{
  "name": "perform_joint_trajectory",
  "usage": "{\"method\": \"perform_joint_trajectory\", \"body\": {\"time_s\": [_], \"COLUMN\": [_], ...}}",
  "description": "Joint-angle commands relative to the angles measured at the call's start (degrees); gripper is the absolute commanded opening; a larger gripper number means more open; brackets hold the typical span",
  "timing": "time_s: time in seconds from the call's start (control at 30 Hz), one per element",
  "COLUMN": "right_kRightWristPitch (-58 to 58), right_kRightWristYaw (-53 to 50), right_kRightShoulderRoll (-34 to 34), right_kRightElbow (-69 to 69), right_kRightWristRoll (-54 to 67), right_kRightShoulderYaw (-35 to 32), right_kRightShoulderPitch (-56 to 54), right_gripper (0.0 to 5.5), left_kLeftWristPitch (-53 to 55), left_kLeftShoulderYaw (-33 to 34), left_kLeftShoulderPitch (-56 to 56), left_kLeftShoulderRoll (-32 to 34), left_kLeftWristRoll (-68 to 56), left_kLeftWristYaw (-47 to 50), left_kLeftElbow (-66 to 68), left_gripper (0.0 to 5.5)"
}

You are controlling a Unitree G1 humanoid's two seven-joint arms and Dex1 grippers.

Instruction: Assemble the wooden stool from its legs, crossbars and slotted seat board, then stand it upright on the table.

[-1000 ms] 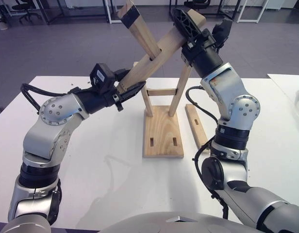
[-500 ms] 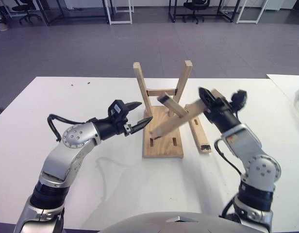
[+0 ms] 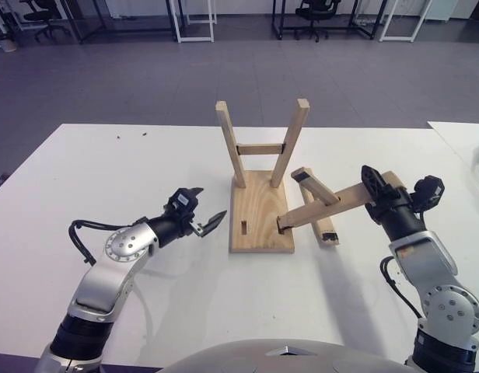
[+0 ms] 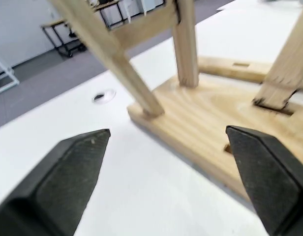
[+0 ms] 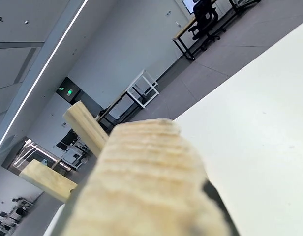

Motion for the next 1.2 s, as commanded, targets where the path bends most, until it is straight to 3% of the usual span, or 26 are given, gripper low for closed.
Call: {"method": "perform_joint_trajectory", "body": {"time_s": [0.03, 0.27, 0.53, 0.73, 0.87, 0.97, 1.1, 1.2], "right_kRightWristPitch": [1.32, 1.59, 3.98, 7.77, 7.56, 4.93, 1.96, 0.41], "right_kRightWristYaw": [-2.86, -4.17, -7.66, -4.40, 0.87, 1.35, 3.35, 4.35], "right_kRightShoulderRoll": [-1.67, -3.66, -11.23, -16.10, -15.74, -13.22, -9.32, -7.12], "right_kRightElbow": [1.24, 1.04, -1.57, -1.30, 5.20, 8.18, 3.19, -0.99], "right_kRightWristRoll": [3.75, 3.63, -15.67, -26.70, -34.31, -36.65, -33.42, -30.24], "right_kRightShoulderYaw": [-0.87, 1.17, 9.12, 20.84, 29.55, 27.74, 22.83, 19.01], "right_kRightShoulderPitch": [0.47, 0.41, -2.68, -11.15, -8.24, -7.18, -14.18, -19.57], "right_gripper": [1.02, 1.02, 1.07, 1.07, 1.05, 1.08, 1.08, 1.79], "left_kLeftWristPitch": [-1.38, -2.70, -3.36, -3.65, -3.79, -3.76, -3.76, -3.98], "left_kLeftShoulderYaw": [-0.07, 0.02, 0.27, 0.57, 0.07, -0.25, -0.57, -0.61], "left_kLeftShoulderPitch": [0.74, 0.17, 0.13, -0.84, -1.39, -2.08, -2.01, -2.05], "left_kLeftShoulderRoll": [-0.64, -1.62, -2.22, -3.22, -3.74, -4.00, -4.26, -4.37], "left_kLeftWristRoll": [1.87, 3.56, 5.03, 5.79, 6.43, 6.74, 7.14, 7.66], "left_kLeftWristYaw": [0.42, 0.64, 0.76, 1.05, 0.86, 0.77, 0.91, 0.91], "left_kLeftElbow": [1.40, 3.02, 3.04, 3.02, 3.19, 3.58, 3.43, 3.69], "left_gripper": [4.34, 4.34, 4.34, 4.34, 4.34, 4.34, 4.34, 4.34]}}
